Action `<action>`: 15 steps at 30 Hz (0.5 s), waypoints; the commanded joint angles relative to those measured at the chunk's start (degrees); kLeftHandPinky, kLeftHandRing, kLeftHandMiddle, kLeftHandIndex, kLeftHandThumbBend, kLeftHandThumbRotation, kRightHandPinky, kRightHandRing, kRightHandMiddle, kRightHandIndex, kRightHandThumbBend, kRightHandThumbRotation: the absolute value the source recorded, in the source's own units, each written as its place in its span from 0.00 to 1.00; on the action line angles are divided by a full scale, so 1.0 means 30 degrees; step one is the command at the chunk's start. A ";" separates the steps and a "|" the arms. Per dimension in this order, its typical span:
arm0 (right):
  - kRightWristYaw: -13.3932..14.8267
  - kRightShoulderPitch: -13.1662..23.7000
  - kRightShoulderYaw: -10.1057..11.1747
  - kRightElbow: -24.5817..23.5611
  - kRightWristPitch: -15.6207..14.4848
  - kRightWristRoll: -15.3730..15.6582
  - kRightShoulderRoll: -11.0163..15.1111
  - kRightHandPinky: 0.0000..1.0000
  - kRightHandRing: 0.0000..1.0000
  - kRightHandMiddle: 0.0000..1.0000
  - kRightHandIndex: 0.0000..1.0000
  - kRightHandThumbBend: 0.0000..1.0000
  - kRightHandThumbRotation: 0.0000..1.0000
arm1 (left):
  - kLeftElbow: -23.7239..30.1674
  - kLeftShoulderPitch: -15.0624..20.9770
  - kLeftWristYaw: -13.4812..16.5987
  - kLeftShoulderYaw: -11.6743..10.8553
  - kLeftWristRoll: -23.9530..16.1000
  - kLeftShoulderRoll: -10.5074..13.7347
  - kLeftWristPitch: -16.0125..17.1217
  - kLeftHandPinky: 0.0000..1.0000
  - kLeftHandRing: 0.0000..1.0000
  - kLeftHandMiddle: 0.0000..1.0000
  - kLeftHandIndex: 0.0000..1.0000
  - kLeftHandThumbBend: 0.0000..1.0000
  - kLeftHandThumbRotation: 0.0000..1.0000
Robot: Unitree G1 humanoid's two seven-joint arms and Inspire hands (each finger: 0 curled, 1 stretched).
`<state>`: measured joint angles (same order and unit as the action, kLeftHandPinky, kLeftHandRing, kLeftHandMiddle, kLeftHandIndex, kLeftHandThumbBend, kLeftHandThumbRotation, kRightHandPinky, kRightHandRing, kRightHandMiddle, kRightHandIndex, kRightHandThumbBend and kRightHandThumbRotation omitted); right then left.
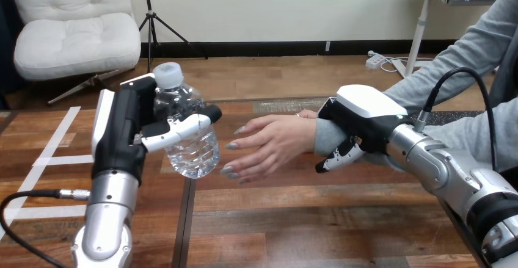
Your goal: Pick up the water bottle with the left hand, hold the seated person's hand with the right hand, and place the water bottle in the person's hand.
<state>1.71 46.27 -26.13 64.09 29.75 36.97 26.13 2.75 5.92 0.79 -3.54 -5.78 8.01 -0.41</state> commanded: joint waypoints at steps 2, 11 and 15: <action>0.0368 0.2354 0.0333 -0.0977 0.0474 -0.0168 -0.0338 0.15 0.20 0.26 0.28 0.71 0.00 | 0.0146 0.1946 0.0203 0.0255 -0.0042 -0.0249 0.0217 0.28 0.34 0.38 0.40 0.68 0.00; 0.0520 0.2360 0.0300 -0.0982 0.0646 -0.0089 -0.0430 0.15 0.20 0.26 0.27 0.71 0.00 | -0.0546 0.2265 -0.0078 0.0390 0.0335 -0.0430 0.0616 0.29 0.34 0.39 0.40 0.66 0.00; 0.0492 0.2336 0.0323 -0.1072 0.0626 -0.0068 -0.0446 0.15 0.20 0.26 0.27 0.71 0.00 | -0.0775 0.2376 -0.0162 0.0431 0.0406 -0.0486 0.0706 0.30 0.34 0.39 0.40 0.66 0.00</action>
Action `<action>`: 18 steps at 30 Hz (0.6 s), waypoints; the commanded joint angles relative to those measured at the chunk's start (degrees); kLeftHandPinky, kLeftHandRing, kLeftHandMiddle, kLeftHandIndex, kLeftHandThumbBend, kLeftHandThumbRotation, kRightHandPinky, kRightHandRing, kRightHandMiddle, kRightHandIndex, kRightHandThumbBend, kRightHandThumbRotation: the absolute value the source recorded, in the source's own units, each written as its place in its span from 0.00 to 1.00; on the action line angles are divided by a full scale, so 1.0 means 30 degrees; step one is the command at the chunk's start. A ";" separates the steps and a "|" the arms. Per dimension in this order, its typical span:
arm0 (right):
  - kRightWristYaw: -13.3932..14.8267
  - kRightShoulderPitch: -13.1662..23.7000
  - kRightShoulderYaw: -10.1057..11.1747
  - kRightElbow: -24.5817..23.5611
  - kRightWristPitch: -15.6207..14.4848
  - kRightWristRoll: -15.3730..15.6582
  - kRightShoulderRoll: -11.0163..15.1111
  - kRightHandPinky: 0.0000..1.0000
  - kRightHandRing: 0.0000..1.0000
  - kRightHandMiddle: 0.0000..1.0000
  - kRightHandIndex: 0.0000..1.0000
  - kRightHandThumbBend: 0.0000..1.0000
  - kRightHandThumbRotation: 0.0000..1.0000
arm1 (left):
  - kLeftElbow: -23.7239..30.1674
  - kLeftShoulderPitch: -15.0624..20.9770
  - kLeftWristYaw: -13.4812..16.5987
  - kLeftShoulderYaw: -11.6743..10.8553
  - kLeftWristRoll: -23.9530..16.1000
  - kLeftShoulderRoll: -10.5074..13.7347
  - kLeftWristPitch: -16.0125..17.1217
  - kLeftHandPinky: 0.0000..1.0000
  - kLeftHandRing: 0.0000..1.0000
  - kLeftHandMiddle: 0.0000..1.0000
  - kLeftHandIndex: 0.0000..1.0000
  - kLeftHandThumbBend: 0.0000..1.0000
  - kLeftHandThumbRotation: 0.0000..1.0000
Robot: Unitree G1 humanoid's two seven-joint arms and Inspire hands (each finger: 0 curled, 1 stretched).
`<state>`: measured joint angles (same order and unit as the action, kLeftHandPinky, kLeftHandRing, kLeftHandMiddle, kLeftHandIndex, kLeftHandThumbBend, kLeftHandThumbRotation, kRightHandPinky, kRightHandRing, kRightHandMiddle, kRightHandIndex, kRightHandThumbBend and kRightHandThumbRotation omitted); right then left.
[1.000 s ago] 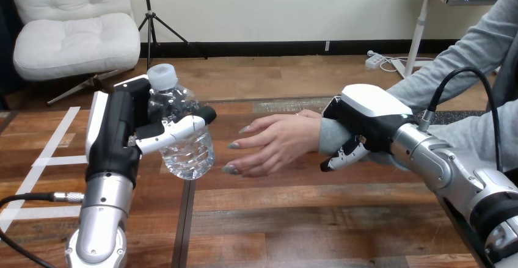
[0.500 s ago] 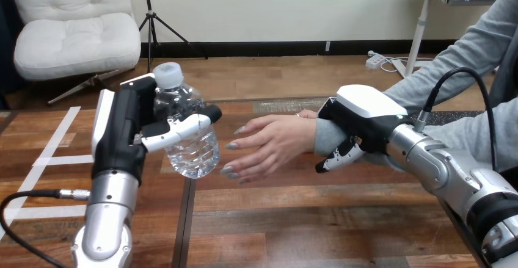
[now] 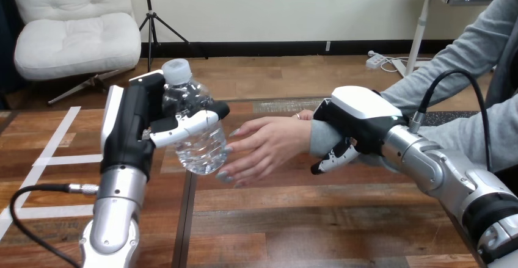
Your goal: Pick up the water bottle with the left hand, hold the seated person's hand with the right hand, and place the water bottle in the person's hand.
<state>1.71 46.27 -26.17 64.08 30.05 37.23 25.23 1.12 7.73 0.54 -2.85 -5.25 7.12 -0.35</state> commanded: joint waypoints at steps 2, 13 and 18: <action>0.0437 0.2326 0.0357 -0.1118 0.0499 -0.0160 -0.0167 0.15 0.20 0.27 0.27 0.71 0.00 | -0.0440 0.1879 -0.0137 0.0258 0.0257 -0.0235 0.0821 0.30 0.35 0.39 0.40 0.66 0.00; 0.0264 0.2299 0.0422 -0.1219 0.0494 -0.0221 -0.0230 0.16 0.21 0.27 0.28 0.70 0.00 | -0.1192 0.2360 -0.0362 0.0414 0.0318 -0.0575 0.1307 0.31 0.35 0.39 0.40 0.65 0.00; 0.0286 0.2295 0.0402 -0.1254 0.0583 -0.0193 -0.0225 0.16 0.21 0.27 0.28 0.70 0.00 | -0.1483 0.2564 -0.0325 0.0607 0.0065 -0.0591 0.1454 0.31 0.35 0.39 0.40 0.65 0.00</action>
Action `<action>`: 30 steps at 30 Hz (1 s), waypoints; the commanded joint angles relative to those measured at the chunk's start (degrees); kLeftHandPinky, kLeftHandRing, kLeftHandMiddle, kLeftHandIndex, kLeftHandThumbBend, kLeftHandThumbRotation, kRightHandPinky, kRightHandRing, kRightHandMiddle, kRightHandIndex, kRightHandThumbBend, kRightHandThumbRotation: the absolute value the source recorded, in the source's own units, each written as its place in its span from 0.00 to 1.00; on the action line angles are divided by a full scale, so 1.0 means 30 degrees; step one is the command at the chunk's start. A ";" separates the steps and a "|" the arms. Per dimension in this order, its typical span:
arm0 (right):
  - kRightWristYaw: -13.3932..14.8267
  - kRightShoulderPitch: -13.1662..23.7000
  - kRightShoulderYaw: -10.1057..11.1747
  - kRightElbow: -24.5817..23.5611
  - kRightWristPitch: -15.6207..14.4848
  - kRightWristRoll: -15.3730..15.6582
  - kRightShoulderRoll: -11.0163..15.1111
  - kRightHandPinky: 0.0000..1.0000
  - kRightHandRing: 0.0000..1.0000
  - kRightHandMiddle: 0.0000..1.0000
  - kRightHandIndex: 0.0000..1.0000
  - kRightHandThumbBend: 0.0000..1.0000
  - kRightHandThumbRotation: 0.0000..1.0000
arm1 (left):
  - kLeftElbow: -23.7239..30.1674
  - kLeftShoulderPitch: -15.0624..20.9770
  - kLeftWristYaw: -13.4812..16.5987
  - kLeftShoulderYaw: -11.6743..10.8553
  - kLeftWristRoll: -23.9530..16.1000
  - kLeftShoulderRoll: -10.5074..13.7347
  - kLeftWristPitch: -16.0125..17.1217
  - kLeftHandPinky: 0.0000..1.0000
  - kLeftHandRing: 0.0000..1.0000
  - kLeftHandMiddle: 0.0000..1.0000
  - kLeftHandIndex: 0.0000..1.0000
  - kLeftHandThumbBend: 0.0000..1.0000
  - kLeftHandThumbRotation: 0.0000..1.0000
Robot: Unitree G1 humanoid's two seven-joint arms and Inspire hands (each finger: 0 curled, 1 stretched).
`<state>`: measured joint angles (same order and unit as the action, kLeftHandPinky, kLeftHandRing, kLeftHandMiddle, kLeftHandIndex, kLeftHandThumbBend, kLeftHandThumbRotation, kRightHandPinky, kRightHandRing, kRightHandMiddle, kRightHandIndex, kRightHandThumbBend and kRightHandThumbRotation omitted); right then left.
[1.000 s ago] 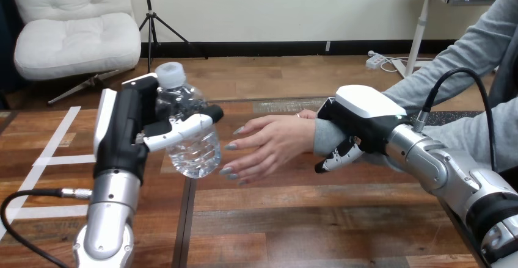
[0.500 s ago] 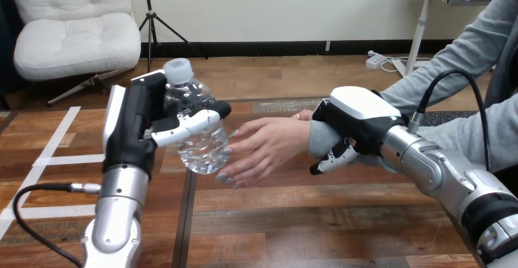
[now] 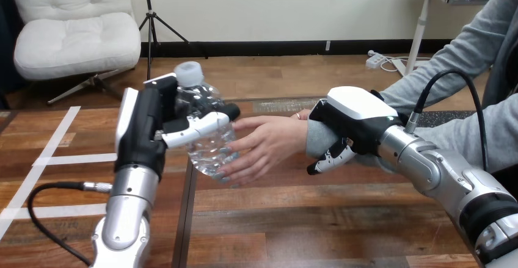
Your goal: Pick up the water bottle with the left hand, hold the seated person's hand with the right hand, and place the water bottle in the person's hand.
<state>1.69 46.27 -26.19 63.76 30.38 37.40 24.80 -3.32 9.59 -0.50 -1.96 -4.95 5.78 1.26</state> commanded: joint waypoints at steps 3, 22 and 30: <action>0.0324 0.2294 0.0393 -0.1159 0.0490 -0.0212 -0.0080 0.16 0.21 0.27 0.28 0.70 0.00 | -0.0195 0.2060 0.0030 0.0489 -0.0226 -0.0089 0.1068 0.31 0.35 0.39 0.40 0.65 0.00; 0.0244 0.2283 0.0442 -0.1127 0.0371 -0.0242 -0.0183 0.16 0.21 0.27 0.27 0.69 0.00 | -0.0924 0.2624 -0.0348 0.1056 0.0048 -0.0441 0.1156 0.31 0.36 0.40 0.40 0.65 0.00; 0.0225 0.2231 0.0477 -0.1257 0.0417 -0.0285 -0.0186 0.16 0.21 0.27 0.28 0.70 0.00 | -0.0867 0.2694 -0.0384 0.1287 0.0116 -0.0621 0.0747 0.31 0.36 0.40 0.40 0.65 0.00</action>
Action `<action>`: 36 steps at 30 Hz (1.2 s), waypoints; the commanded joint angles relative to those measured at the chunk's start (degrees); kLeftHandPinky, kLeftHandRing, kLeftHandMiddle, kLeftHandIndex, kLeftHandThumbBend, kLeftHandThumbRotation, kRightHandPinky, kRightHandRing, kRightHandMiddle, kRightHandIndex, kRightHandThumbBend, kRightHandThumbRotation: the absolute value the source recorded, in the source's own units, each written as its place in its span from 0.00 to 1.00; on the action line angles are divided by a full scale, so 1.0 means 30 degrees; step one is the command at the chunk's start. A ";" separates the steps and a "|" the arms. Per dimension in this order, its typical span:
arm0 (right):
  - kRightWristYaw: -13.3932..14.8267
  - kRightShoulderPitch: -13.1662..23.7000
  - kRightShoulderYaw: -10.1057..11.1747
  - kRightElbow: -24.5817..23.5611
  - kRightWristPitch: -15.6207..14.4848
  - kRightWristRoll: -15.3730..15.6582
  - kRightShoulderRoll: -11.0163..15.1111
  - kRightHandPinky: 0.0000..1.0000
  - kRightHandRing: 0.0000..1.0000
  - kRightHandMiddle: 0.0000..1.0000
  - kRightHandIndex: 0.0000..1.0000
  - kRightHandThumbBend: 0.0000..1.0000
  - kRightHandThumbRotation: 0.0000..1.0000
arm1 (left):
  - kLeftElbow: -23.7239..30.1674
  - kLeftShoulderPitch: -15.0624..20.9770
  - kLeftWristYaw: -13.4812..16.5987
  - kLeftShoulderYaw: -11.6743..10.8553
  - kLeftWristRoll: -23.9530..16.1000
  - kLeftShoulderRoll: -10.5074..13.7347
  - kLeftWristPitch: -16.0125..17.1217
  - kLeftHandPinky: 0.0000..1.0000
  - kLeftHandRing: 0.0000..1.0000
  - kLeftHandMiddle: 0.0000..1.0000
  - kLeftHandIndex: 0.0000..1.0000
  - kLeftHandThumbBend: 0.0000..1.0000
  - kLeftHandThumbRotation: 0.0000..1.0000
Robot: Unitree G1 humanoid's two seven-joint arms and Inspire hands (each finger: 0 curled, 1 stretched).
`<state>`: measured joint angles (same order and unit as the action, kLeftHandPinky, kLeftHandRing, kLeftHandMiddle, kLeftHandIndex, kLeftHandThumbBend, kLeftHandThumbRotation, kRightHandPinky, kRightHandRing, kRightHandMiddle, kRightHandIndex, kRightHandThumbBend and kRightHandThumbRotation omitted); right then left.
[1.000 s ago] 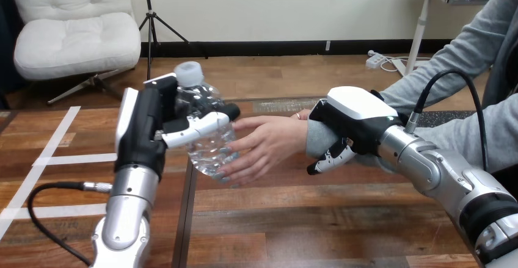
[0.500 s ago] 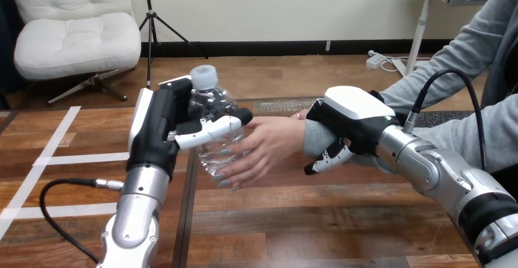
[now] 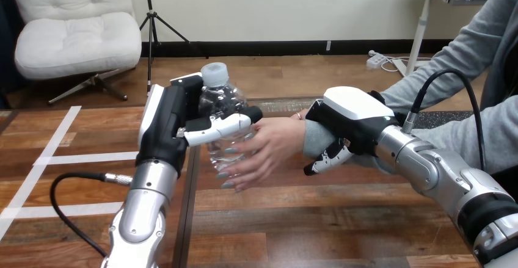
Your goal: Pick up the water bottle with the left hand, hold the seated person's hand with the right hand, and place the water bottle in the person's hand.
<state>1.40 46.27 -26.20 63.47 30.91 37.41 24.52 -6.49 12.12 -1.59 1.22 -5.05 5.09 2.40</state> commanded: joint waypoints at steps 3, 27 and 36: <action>0.0317 0.2213 0.0496 -0.1146 0.0285 -0.0322 -0.0092 0.16 0.21 0.27 0.28 0.70 0.00 | 0.0131 0.1890 -0.0049 0.0282 0.0153 -0.0486 0.0373 0.31 0.36 0.40 0.40 0.65 0.00; 0.0412 0.2149 0.0502 -0.0915 0.0413 -0.0348 -0.0057 0.16 0.21 0.27 0.27 0.70 0.00 | -0.0812 0.2300 -0.0071 0.0626 -0.0284 -0.0857 0.1153 0.30 0.35 0.39 0.39 0.66 0.00; 0.0217 0.2090 0.0577 -0.1154 0.0235 -0.0449 -0.0058 0.15 0.20 0.26 0.27 0.70 0.00 | -0.1393 0.2474 -0.0128 0.0734 -0.0497 -0.0884 0.1708 0.30 0.35 0.39 0.39 0.67 0.00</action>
<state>1.34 46.26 -26.20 63.47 30.72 37.41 24.63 -10.09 14.19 -1.95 2.15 -6.36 3.18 4.67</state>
